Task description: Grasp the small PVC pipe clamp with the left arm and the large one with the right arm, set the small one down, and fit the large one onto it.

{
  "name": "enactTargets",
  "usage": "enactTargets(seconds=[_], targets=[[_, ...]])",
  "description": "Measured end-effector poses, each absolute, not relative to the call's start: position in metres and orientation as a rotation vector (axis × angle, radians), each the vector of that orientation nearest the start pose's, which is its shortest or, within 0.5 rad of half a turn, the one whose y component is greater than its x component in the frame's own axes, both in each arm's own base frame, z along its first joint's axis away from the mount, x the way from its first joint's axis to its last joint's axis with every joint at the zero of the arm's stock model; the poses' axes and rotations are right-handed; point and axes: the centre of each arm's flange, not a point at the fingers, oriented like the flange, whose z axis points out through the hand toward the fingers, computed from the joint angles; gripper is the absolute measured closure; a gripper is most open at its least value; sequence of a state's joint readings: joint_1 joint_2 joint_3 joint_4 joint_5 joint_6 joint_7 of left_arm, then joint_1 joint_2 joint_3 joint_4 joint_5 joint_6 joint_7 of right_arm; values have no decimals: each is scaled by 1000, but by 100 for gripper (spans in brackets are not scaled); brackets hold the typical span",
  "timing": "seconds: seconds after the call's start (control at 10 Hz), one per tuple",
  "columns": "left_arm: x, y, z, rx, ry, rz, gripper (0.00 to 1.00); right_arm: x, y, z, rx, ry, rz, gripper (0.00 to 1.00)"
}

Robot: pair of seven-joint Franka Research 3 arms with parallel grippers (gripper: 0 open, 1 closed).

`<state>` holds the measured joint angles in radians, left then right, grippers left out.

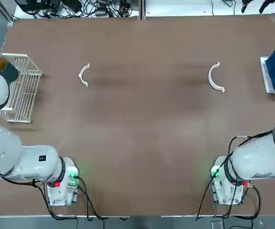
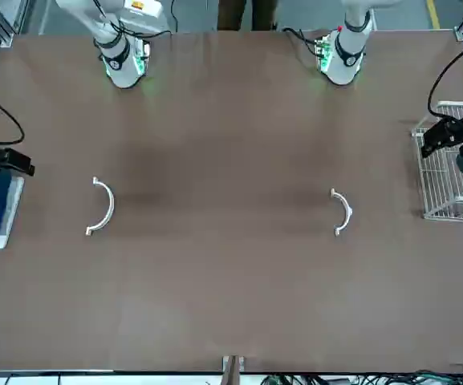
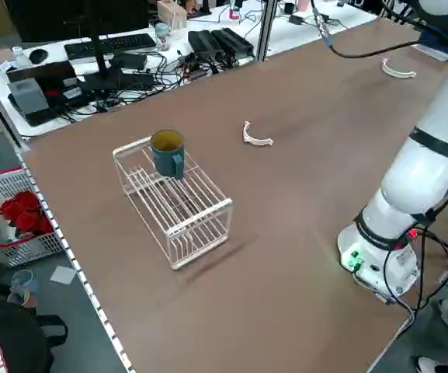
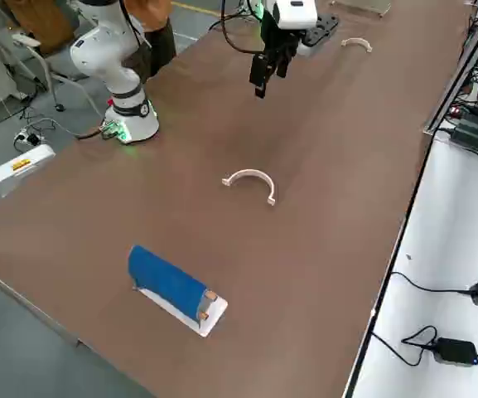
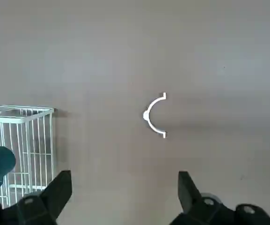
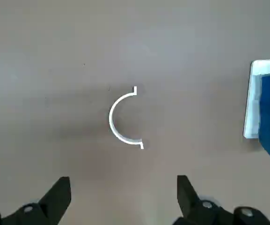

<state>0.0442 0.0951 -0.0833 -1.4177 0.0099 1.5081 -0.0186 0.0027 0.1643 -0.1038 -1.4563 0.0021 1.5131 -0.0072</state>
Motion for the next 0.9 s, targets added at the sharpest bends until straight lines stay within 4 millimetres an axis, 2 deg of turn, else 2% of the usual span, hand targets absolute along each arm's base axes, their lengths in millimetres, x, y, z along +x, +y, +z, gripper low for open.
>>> enactTargets(seconds=[0.4,0.5,0.6,0.7,0.9], targets=[[580,-15,633,-3139,61,19,0,596,-45,577,-3143,123,163,0],[584,-13,623,-3140,55,33,0,599,-35,566,-3145,97,157,0],[594,-8,607,-3144,44,28,0,602,-25,542,-3147,74,159,0],[607,-4,582,-3148,30,14,0,603,-18,509,-3147,54,179,0],[622,-6,514,-3153,29,-6,0,597,-2,440,-3143,12,219,0]])
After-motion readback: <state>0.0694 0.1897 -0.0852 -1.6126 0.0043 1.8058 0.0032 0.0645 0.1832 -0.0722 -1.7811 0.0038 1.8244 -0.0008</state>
